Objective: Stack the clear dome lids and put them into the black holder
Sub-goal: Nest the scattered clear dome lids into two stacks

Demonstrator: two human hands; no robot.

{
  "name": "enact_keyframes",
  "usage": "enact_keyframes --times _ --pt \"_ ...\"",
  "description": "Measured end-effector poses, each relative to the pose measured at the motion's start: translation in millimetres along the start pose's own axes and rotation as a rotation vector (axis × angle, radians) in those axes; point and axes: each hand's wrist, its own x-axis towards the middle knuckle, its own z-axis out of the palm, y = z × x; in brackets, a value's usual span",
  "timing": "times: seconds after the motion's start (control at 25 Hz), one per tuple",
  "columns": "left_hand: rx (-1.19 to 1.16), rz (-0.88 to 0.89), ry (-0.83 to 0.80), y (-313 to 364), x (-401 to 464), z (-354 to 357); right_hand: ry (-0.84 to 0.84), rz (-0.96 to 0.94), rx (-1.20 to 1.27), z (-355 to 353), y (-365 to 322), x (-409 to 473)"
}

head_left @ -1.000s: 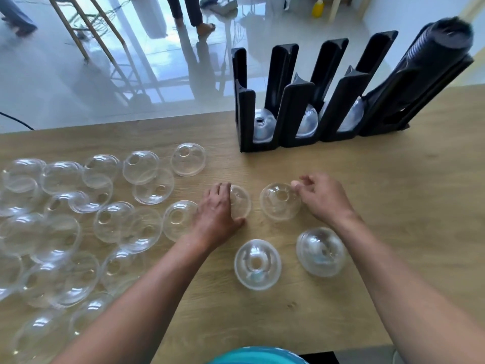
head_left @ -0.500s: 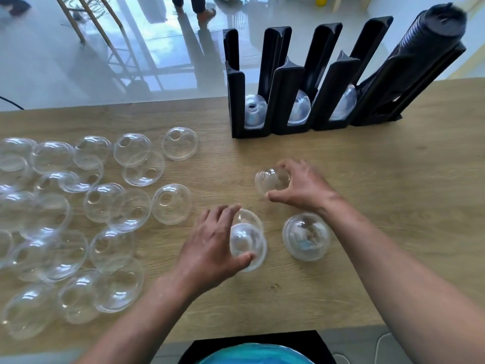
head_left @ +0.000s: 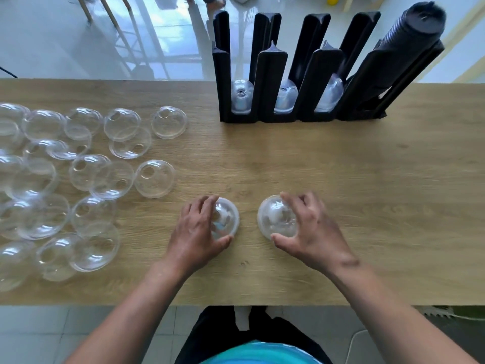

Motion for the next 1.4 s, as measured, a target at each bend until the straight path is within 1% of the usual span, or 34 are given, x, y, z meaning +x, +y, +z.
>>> enact_keyframes --times 0.08,0.24,0.36,0.4,0.48,0.6,0.72,0.84,0.96,1.08,1.16,1.2,1.24,1.32,1.36,1.4 --pt "-0.016 -0.017 0.003 2.9 -2.4 0.5 -0.039 -0.024 -0.011 13.4 2.6 3.4" --pt "-0.004 -0.024 0.006 3.5 -1.4 -0.6 -0.042 -0.029 0.027 17.4 6.2 13.9" --pt "-0.078 -0.052 0.000 1.9 -8.7 -8.4 -0.085 -0.028 0.010 12.7 1.9 11.4" --pt "-0.125 -0.065 0.034 -2.6 -12.7 -13.6 -0.093 -0.032 -0.003 9.4 -2.5 12.8" --pt "-0.152 -0.067 0.174 -15.4 -16.1 -24.1 -0.042 -0.064 -0.009 -1.5 -12.0 16.5" --pt "-0.010 -0.109 0.393 -58.8 -21.4 -55.2 0.054 -0.188 0.051 -1.3 -60.2 41.2" --pt "0.099 -0.183 0.477 -103.5 -25.7 -81.4 0.023 -0.302 0.029 20.6 -124.4 81.6" --pt "0.182 -0.151 0.453 -132.0 -21.2 -94.0 0.007 -0.372 -0.023 53.5 -182.3 120.5" --pt "0.265 -0.113 0.357 -150.9 -4.8 -98.9 -0.008 -0.420 -0.074 83.5 -226.1 148.8" --pt "0.365 -0.118 0.225 -159.3 9.2 -102.1 -0.055 -0.404 -0.170 101.3 -231.5 157.4" --pt "0.413 -0.080 0.205 -159.3 12.6 -104.0 -0.045 -0.361 -0.175 100.9 -216.0 153.4" --pt "0.377 -0.045 0.225 -157.1 13.5 -105.3 -0.035 -0.328 -0.163 97.9 -205.7 151.2" --pt "0.287 -0.010 0.257 -152.2 14.2 -106.0 -0.026 -0.289 -0.152 93.1 -193.7 149.8" --pt "-0.019 0.031 0.282 -137.1 18.1 -107.6 -0.015 -0.201 -0.139 80.0 -169.2 149.9" --pt "-0.203 0.024 0.257 -127.0 21.9 -107.0 -0.013 -0.154 -0.138 72.4 -157.8 150.8" --pt "-0.412 -0.010 0.199 -117.1 27.7 -105.1 -0.015 -0.109 -0.137 64.3 -147.3 151.7"
